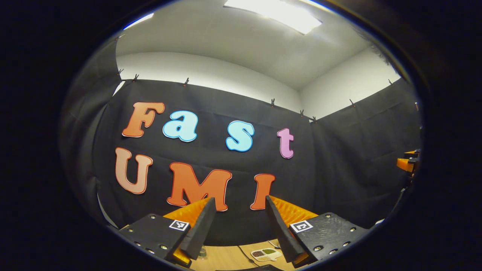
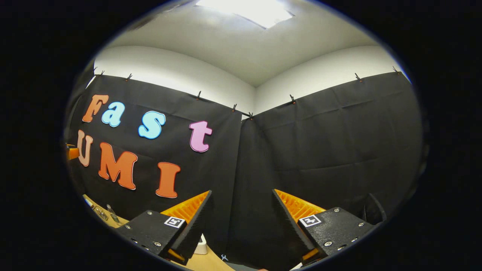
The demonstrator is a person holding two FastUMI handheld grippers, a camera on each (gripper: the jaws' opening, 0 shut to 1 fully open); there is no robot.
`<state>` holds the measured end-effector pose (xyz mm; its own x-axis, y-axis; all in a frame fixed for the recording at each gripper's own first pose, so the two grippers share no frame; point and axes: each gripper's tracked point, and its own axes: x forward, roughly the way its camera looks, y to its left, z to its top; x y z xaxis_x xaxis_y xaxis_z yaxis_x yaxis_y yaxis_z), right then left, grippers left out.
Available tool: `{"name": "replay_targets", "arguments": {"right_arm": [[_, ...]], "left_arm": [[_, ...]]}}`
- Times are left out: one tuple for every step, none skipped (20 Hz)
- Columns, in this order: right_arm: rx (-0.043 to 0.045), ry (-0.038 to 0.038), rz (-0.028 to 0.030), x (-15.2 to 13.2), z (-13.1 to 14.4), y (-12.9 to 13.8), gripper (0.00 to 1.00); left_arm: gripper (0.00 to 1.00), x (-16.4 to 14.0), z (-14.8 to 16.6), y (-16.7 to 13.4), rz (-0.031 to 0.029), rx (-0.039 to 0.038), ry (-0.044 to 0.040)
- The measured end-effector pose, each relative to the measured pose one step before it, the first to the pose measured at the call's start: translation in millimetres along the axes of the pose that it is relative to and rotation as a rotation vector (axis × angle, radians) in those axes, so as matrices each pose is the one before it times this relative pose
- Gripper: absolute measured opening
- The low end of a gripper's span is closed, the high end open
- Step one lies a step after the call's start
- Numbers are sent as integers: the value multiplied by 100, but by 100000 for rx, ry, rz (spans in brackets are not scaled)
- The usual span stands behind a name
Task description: First push the handle of the pot to place it horizontally, then grasp the pot with both hands and set it on the induction cooktop.
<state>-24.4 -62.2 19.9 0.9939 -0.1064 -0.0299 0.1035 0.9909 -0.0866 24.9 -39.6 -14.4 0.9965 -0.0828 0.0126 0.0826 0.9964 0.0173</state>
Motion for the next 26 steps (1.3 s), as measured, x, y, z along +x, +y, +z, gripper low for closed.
{"name": "replay_targets", "arguments": {"right_arm": [[-103,-99,-428,-5,106,-191,95],[-70,-129,42,-62,43,-46,94],[-219,-159,243,-43,-56,60,94],[-524,-45,293,58,34,17,94],[-689,45,135,-72,-145,55,94],[-849,191,142,-7,-89,63,95],[-867,266,163,-22,-162,121,95],[-851,227,392,-43,-132,209,95],[-667,183,384,23,-132,210,95],[-398,-23,379,-34,-102,201,95],[-241,-148,372,66,10,140,95],[-63,28,575,74,-67,311,95],[-42,224,714,76,-310,227,95],[-39,252,507,-54,-169,243,95],[-65,200,447,108,5,175,95],[110,170,208,143,-112,201,95],[407,237,311,206,-265,185,95],[708,267,413,30,-213,306,95],[782,221,734,14,-175,292,95],[625,367,922,56,-302,384,95],[360,580,978,79,-392,297,95],[47,655,973,119,-400,488,95],[-44,708,1052,131,-385,437,95],[73,616,1244,117,-404,678,95],[360,696,1406,160,-326,594,95],[1041,942,1374,131,-495,812,95]], "left_arm": [[80,-145,41,66,415,566,144],[80,-65,130,156,314,175,-125],[80,-56,-93,85,482,-26,-173],[80,-43,29,213,745,76,106],[82,11,-153,313,1011,408,722],[80,-28,-361,244,880,386,930],[82,-92,-399,160,625,223,977],[82,51,-241,36,462,149,974],[82,-161,-250,46,143,-74,919],[82,-136,-332,20,-84,-173,1032],[84,-122,-531,-23,-88,-164,1391],[82,-82,-448,-121,-433,47,1588],[80,-174,-460,27,-239,349,1749],[82,-165,-475,397,677,435,1375],[81,79,-323,273,243,66,1056],[85,-101,-478,-190,-523,-143,1727],[75,-157,-606,16,-23,-239,2062],[73,-154,-747,8,-883,-266,2625],[56,-79,-691,2,-262,-340,2358],[48,-98,-665,12,-550,-58,2297],[40,-61,-466,422,1098,394,1695],[31,-125,-680,481,1333,1219,2318],[19,8,-836,208,614,819,2477],[12,-99,-1004,-117,-1162,12,3550],[6,17,-1038,-247,-1288,-605,2988],[7,3,-1196,-164,-1279,-647,3764]]}}
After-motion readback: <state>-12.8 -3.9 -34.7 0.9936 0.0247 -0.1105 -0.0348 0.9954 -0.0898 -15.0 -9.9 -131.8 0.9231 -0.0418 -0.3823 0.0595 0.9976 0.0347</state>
